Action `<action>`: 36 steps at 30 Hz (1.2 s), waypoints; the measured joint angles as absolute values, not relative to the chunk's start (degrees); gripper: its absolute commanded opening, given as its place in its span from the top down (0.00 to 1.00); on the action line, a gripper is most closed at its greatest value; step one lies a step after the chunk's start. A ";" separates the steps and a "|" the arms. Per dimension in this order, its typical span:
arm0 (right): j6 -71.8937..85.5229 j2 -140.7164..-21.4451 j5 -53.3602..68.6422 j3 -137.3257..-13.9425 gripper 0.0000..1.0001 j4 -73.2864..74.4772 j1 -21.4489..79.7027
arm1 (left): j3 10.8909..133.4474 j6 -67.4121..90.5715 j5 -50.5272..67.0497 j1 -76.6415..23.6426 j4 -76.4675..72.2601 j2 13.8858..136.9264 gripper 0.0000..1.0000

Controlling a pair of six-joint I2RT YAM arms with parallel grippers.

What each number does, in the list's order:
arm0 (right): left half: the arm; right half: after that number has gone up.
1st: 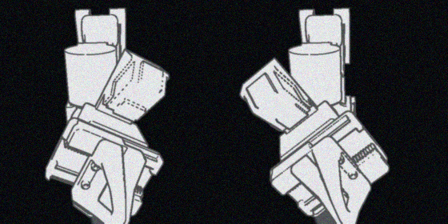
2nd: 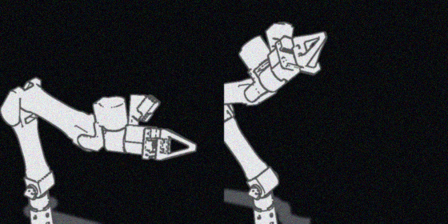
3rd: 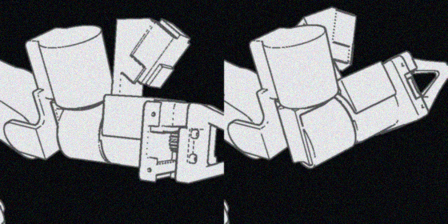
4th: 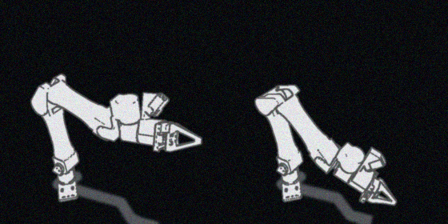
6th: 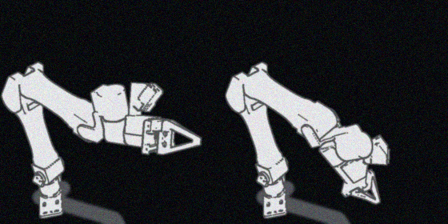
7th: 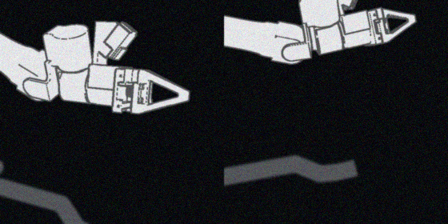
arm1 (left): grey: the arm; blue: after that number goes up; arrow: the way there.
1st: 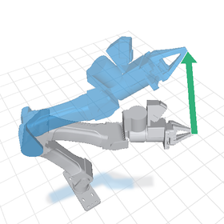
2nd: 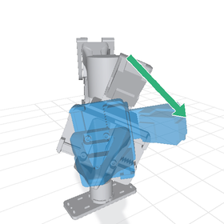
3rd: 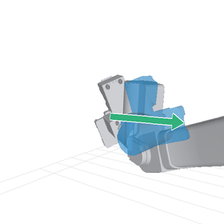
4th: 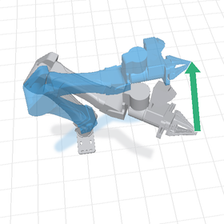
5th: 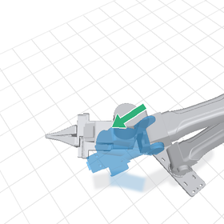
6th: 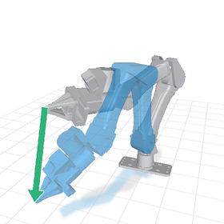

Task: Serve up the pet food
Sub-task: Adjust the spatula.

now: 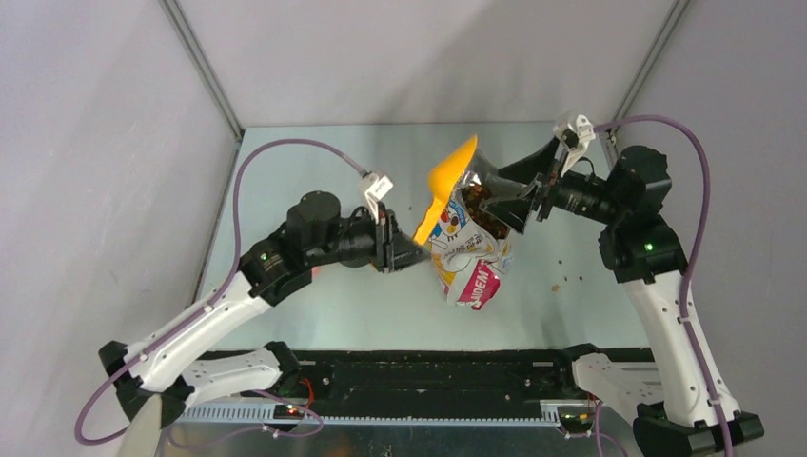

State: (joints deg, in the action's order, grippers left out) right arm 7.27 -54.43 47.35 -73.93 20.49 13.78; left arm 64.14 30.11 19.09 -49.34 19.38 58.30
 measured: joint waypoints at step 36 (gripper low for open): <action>-5.43 -65.19 77.91 -73.56 0.27 11.46 21.87 | 49.52 50.52 42.70 -49.10 15.55 43.51 1.00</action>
